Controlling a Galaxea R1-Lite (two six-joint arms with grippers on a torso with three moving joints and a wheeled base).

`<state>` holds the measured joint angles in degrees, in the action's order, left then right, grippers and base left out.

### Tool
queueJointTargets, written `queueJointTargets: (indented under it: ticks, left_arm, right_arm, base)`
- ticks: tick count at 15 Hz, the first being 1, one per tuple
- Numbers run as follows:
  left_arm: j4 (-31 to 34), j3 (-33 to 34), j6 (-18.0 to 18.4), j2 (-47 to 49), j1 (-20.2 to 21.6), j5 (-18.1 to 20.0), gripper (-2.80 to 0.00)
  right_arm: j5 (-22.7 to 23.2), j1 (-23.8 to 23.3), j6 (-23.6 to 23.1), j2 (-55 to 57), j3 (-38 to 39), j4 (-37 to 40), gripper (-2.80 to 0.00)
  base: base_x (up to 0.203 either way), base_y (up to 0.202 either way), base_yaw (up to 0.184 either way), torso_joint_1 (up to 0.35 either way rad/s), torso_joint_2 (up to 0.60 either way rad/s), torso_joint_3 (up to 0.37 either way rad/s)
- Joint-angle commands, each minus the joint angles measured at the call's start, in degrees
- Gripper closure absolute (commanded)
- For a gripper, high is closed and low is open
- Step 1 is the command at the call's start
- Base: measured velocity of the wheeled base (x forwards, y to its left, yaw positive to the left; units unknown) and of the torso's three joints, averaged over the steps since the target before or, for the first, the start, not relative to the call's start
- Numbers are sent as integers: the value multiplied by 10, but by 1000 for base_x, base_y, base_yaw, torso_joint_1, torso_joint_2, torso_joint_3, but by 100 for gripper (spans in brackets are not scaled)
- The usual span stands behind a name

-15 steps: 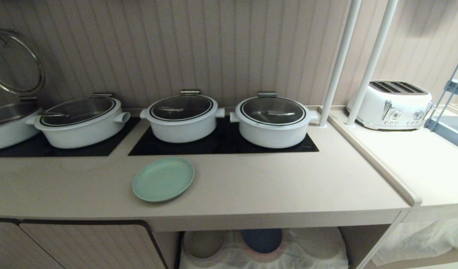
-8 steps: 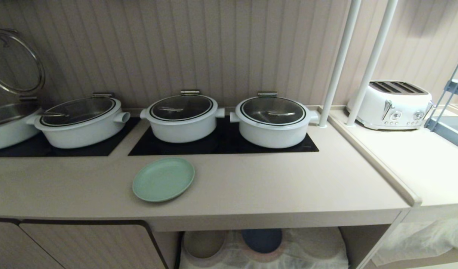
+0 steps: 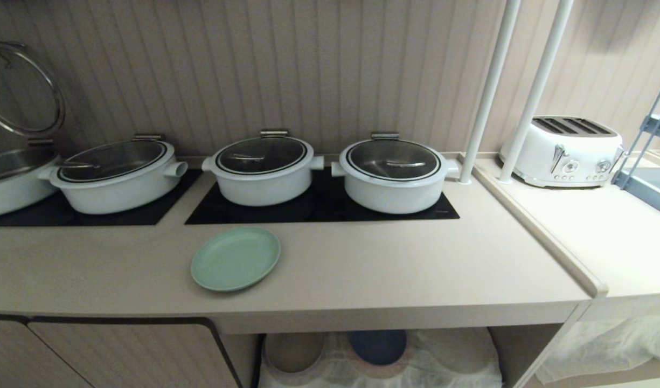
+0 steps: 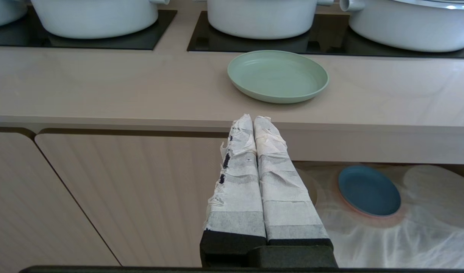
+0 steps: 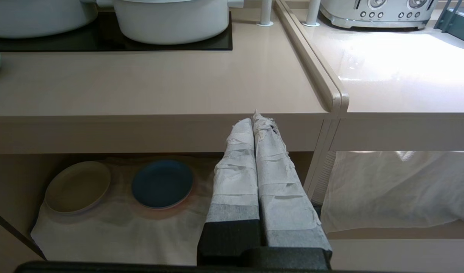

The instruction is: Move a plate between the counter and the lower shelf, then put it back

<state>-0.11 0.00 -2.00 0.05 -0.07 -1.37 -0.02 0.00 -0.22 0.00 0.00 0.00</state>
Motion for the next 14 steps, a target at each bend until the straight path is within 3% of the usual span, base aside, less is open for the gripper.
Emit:
queueJointTargets:
  ticks: [1, 14]
  left_arm:
    - [0, 0, 0, 0, 0, 0, 0]
    - [-1, 0, 0, 0, 0, 0, 0]
  right_arm:
    - [0, 0, 0, 0, 0, 0, 0]
    - [0, 0, -1, 0, 0, 1, 0]
  base:
    - [0, 0, 0, 0, 0, 0]
    - [0, 0, 0, 0, 0, 0]
